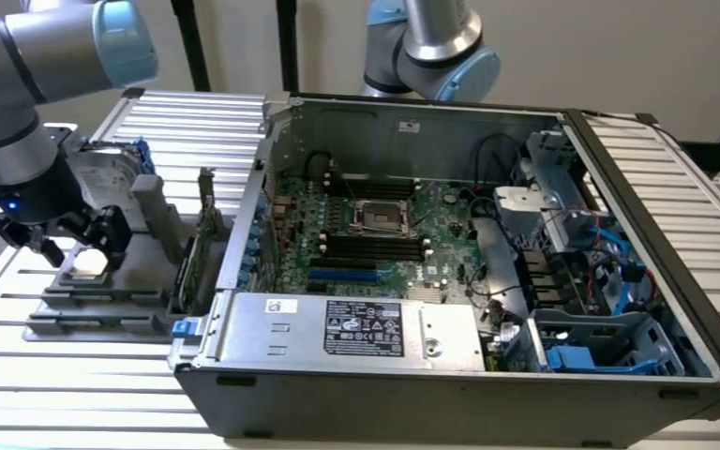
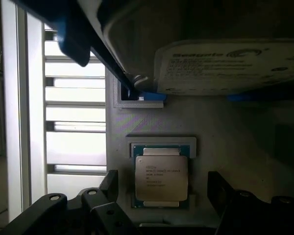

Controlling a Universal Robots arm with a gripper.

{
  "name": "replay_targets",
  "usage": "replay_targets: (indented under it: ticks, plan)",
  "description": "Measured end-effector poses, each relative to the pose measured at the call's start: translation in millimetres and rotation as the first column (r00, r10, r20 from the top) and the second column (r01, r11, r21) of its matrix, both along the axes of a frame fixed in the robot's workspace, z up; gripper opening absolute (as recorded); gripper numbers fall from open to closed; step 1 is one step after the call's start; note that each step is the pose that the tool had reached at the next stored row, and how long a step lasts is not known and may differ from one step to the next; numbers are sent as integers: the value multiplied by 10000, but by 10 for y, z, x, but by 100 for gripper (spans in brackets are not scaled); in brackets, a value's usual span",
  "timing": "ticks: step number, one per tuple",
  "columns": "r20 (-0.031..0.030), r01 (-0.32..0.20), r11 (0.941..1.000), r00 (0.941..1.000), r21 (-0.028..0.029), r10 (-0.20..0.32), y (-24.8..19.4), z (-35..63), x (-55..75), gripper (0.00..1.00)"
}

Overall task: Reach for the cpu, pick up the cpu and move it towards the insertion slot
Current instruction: 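Pick up the cpu and move it towards the insertion slot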

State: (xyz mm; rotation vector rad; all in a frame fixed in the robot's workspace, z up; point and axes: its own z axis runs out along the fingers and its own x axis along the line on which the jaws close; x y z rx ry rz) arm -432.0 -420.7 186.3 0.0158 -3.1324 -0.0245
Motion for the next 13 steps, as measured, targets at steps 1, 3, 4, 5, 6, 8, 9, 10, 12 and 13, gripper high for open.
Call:
replay_targets:
  ticks: [1, 3, 4, 5, 6, 8, 9, 10, 12, 13]
  plan:
    - [-2, 0, 10000, 10000, -1, 0, 5, 1, -1, 82]
    - [-3, 0, 10000, 10000, -1, 0, 14, 1, -1, 82]
    - [-2, 0, 10000, 10000, -1, 0, 19, 1, -1, 82]
    - [-4, 0, 10000, 10000, -2, 0, 25, 2, -1, 82]
    - [-2, 0, 10000, 10000, -1, 0, 30, 2, -1, 82]
    - [-3, -1, 10000, 10000, -1, 1, 33, 1, -1, 82]
    - [-4, -1, 10000, 10000, -2, 1, 33, 2, -1, 82]
    - [-3, 0, 10000, 10000, -1, 0, 34, 2, -1, 82]
    - [-4, 0, 10000, 10000, 0, 0, 34, 1, -2, 82]
    - [-2, -1, 10000, 10000, 1, 1, 34, 0, -3, 82]
